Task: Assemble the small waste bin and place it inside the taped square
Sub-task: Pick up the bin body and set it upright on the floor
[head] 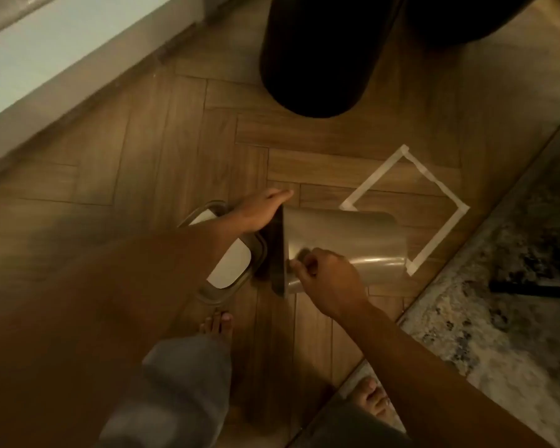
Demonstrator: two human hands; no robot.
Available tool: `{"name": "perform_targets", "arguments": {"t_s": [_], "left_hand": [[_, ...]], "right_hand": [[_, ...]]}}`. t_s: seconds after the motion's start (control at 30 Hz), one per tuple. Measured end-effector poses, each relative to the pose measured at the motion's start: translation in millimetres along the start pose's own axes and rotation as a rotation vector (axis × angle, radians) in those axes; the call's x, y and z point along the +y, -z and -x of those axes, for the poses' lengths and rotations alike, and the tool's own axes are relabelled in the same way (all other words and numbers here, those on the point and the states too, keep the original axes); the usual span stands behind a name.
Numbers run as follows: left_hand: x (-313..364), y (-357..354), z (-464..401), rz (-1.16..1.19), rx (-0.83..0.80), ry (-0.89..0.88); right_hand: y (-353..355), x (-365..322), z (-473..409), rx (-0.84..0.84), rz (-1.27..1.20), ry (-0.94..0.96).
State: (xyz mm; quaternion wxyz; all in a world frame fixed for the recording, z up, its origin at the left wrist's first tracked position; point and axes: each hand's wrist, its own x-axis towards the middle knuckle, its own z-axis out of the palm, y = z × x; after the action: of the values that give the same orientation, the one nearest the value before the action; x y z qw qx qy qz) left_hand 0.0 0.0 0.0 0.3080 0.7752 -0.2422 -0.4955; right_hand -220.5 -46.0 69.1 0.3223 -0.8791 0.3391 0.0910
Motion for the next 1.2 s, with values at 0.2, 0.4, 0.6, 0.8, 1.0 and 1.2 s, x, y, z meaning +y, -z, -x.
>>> {"name": "perform_targets", "arguments": {"t_s": [0.2, 0.4, 0.6, 0.8, 1.0, 1.2], "left_hand": [[1.3, -9.3, 1.9, -0.005, -0.076, 0.044], [-0.6, -10.1, -1.5, -0.012, -0.102, 0.023], [3.8, -16.2, -1.3, -0.114, -0.132, 0.001], [34.9, -19.4, 12.0, -0.092, -0.152, 0.002], [78.6, -25.8, 29.2, -0.074, -0.049, -0.108], [119.1, -35.2, 49.9, -0.061, -0.016, -0.259]], "right_hand": [[-10.4, -3.2, -0.4, -0.015, 0.08, 0.011], [-18.7, -14.4, -0.2, -0.102, 0.182, 0.05], [-11.8, -16.7, 5.3, -0.107, 0.168, -0.024], [32.3, -9.8, 15.4, 0.003, 0.109, -0.045], [78.8, 7.4, 29.5, 0.223, 0.029, -0.039], [111.0, 29.4, 52.0, 0.406, -0.005, -0.116]]}}
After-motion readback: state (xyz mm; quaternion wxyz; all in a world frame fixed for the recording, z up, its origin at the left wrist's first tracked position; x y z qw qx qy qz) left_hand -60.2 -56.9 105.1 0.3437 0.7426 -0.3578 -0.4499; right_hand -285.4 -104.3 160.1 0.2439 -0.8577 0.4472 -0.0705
